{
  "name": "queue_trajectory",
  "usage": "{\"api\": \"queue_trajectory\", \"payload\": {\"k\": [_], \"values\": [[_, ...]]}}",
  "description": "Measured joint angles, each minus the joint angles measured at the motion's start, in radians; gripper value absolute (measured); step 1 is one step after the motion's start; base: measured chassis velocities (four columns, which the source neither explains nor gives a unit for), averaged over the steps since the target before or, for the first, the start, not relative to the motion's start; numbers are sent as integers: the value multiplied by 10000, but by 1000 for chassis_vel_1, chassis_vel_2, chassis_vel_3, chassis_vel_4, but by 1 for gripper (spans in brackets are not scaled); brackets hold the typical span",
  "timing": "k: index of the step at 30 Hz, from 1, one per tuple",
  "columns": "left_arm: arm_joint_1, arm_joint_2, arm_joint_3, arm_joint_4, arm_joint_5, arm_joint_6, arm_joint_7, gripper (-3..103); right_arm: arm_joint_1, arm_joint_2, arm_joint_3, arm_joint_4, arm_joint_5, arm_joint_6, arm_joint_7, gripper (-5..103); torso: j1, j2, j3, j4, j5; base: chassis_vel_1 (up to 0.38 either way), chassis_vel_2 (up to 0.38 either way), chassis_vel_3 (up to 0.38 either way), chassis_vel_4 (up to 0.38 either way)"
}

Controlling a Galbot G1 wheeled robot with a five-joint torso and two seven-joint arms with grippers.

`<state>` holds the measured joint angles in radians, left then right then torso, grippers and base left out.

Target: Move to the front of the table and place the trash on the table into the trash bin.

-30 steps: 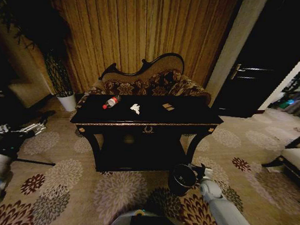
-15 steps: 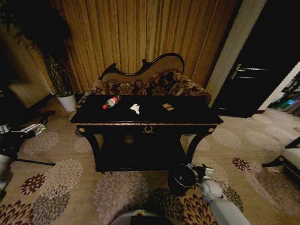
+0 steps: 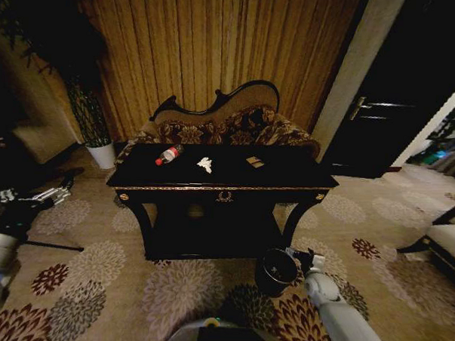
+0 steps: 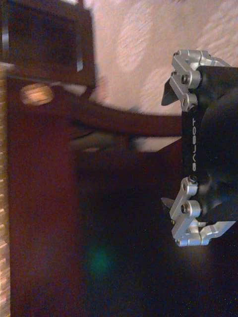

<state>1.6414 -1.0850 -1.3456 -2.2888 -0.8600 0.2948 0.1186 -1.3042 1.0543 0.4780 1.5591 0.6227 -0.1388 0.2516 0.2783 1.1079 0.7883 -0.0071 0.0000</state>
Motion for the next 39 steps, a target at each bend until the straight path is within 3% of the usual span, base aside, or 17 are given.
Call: {"api": "queue_trajectory", "payload": {"k": [11,15,20,30,39], "values": [[-58,-42,204,121,-17,-28,-44,100,-860,-719,488,3598,109,371,221,100,0,0,0,-2,1,0,0,0,0],[-94,-58,363,179,70,-85,-72,100,-1018,-957,449,4803,473,175,434,100,0,0,0,1,-2,0,0,0,0],[-330,-145,706,51,282,-35,-533,100,-1225,-1592,663,6421,1218,-276,818,100,0,0,0,-3,0,0,0,0,0],[-411,-90,810,27,317,93,-589,100,-1075,-1984,822,7552,1789,-650,1137,100,0,0,0,-1,-1,0,0,0,0],[-455,-13,873,45,370,289,-581,100,-755,-2260,795,7235,1942,-660,1121,100,0,0,0,-1,0,0,0,0,0]]}}
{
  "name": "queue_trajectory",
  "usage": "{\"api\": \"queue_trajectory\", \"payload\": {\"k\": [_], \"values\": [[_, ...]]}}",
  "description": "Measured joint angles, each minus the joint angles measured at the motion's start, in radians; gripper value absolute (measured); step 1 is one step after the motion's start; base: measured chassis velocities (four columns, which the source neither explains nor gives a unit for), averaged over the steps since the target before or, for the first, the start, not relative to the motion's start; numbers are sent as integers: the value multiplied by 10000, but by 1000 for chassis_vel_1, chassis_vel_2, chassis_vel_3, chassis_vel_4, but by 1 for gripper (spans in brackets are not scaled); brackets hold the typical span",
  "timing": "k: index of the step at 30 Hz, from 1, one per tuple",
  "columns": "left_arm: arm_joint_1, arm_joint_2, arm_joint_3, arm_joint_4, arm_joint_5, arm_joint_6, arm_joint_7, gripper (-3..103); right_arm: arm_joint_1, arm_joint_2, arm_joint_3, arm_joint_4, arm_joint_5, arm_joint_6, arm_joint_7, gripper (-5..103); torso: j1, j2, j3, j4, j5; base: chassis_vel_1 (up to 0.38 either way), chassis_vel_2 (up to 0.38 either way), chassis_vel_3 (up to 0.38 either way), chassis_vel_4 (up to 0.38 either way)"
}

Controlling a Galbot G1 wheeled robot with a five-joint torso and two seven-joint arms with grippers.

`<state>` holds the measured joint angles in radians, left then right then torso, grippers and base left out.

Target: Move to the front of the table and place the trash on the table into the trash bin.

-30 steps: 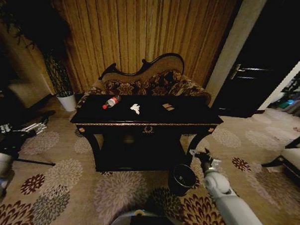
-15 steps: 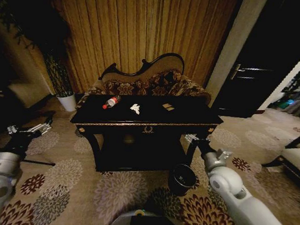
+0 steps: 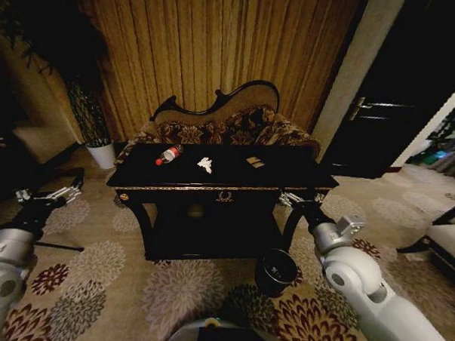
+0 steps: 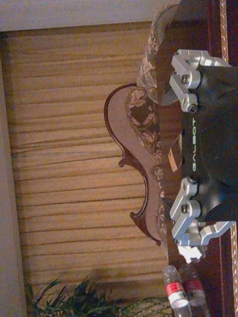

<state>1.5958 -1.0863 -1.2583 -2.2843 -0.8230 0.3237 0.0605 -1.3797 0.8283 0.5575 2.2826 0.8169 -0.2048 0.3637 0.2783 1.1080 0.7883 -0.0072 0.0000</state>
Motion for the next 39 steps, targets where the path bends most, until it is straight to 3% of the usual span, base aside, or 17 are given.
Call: {"api": "queue_trajectory", "payload": {"k": [10,29,39], "values": [[52,65,-56,-6,42,26,0,100,59,-214,-29,-29,59,31,-20,100,-2,1,-1,0,-1,-87,71,63,-70],[271,-8,-210,-254,7,-27,11,100,-232,-225,43,236,-119,74,37,100,13,-6,5,-1,-1,-219,229,234,-219],[312,-5,-305,-444,-7,-38,23,100,94,-570,-521,-806,-594,-504,11,100,-8,4,-2,-1,2,9,-24,-8,18]]}}
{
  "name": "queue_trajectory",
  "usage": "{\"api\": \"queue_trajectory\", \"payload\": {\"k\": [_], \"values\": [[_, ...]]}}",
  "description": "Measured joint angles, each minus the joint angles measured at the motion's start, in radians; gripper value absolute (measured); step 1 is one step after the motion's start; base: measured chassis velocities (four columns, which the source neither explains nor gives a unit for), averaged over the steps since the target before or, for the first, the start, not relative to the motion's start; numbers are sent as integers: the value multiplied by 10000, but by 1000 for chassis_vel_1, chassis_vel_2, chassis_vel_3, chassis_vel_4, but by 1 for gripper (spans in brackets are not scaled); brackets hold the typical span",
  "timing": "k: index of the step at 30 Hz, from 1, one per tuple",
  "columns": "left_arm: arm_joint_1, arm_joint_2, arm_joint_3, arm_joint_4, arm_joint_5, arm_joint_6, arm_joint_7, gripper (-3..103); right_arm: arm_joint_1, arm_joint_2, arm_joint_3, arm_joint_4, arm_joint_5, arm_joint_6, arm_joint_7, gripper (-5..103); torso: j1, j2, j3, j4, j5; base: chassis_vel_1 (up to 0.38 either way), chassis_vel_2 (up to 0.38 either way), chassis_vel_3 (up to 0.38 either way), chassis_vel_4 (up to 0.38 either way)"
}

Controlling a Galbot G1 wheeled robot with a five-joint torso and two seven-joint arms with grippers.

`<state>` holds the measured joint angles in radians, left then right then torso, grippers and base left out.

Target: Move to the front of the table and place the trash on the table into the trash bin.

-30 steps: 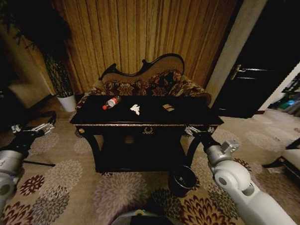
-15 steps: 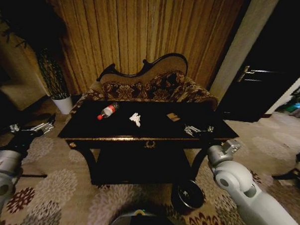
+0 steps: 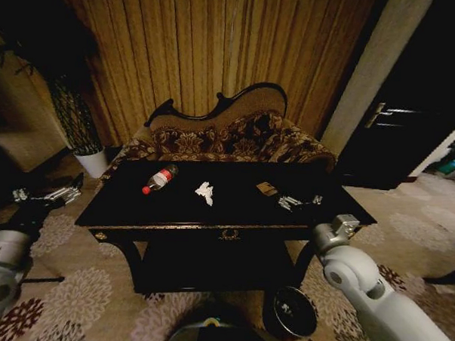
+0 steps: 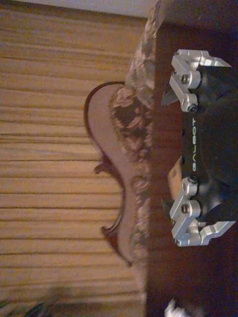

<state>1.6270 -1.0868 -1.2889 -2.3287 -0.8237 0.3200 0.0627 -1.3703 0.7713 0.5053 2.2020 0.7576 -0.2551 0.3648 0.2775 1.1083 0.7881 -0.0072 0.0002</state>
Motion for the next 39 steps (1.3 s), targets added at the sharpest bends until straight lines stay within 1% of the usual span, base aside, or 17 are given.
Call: {"api": "queue_trajectory", "payload": {"k": [1,3,4,6,11,16,19,28,39], "values": [[0,-7,5,-20,6,2,-1,100,132,-94,-114,-283,-47,-27,-53,100,7,-3,3,0,-1,0,0,0,0],[16,-48,6,-75,17,5,-1,100,365,-243,-240,-785,-345,-14,-473,100,12,-6,4,2,-3,0,0,0,0],[16,-48,6,-75,17,5,-1,100,365,-243,-240,-785,-345,-14,-473,100,12,-6,4,2,-3,0,0,0,0],[43,-89,6,-131,26,4,0,100,581,-348,-311,-1138,-568,71,-805,100,12,-6,3,3,-3,0,0,0,0],[74,-148,76,-234,125,5,4,100,1001,-499,-422,-1766,-855,263,-1114,100,8,-4,2,0,0,0,0,0,0],[62,-235,169,-323,254,6,5,100,1242,-576,-513,-2030,-874,357,-1214,100,9,-5,3,0,-2,0,0,0,0],[108,-310,217,-389,361,8,5,100,1545,-630,-805,-2326,-946,373,-1332,100,9,-5,3,1,-3,0,0,0,0],[179,-345,105,-434,373,10,8,100,1986,-592,-1551,-2471,-977,352,-1342,100,9,-5,2,1,-2,0,0,0,0],[175,-459,187,-455,450,10,23,100,2405,-606,-1847,-2783,-986,304,-1313,100,8,-4,2,0,-3,0,0,0,0]]}}
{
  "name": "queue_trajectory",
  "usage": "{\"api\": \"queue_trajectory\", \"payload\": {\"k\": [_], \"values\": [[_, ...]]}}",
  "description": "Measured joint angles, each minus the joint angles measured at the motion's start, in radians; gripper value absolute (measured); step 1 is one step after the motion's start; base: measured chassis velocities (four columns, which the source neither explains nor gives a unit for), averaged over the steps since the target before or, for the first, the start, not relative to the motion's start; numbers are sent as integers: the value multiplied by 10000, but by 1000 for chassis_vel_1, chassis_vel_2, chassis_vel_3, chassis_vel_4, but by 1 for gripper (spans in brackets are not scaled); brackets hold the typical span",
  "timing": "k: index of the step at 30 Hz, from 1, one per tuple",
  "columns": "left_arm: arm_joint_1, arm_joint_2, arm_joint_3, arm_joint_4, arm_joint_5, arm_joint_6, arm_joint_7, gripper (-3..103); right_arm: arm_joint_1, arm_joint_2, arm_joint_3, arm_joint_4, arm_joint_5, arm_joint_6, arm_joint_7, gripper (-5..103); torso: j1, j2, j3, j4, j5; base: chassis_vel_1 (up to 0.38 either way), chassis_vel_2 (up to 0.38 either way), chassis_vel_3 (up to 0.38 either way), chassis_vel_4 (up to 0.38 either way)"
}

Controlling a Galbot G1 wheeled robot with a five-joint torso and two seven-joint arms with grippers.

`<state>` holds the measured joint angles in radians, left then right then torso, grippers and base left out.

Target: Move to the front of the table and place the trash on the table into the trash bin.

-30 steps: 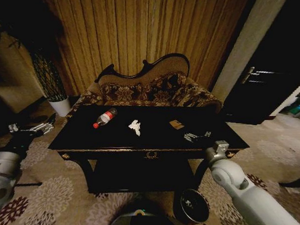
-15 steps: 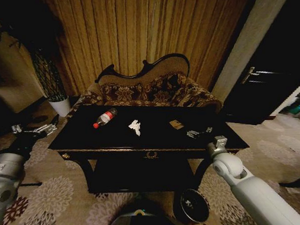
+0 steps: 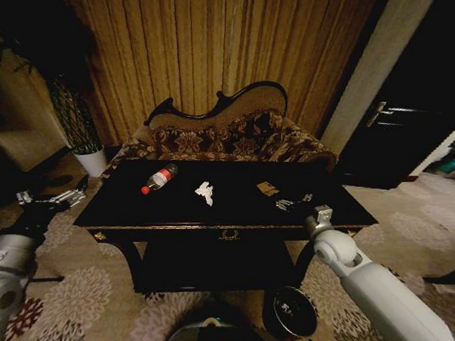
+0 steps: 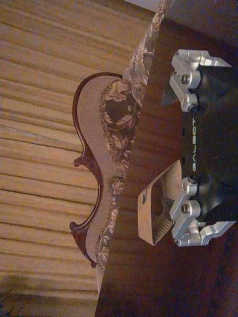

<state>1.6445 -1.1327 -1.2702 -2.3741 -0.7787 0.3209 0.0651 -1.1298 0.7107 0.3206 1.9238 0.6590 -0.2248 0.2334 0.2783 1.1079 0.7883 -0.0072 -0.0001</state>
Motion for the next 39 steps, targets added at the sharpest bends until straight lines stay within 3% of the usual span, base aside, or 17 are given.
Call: {"api": "queue_trajectory", "payload": {"k": [39], "values": [[95,95,-521,-143,-228,-27,0,100,1852,356,-1698,-572,242,-103,57,100,0,1,0,1,-1,0,0,0,0]]}}
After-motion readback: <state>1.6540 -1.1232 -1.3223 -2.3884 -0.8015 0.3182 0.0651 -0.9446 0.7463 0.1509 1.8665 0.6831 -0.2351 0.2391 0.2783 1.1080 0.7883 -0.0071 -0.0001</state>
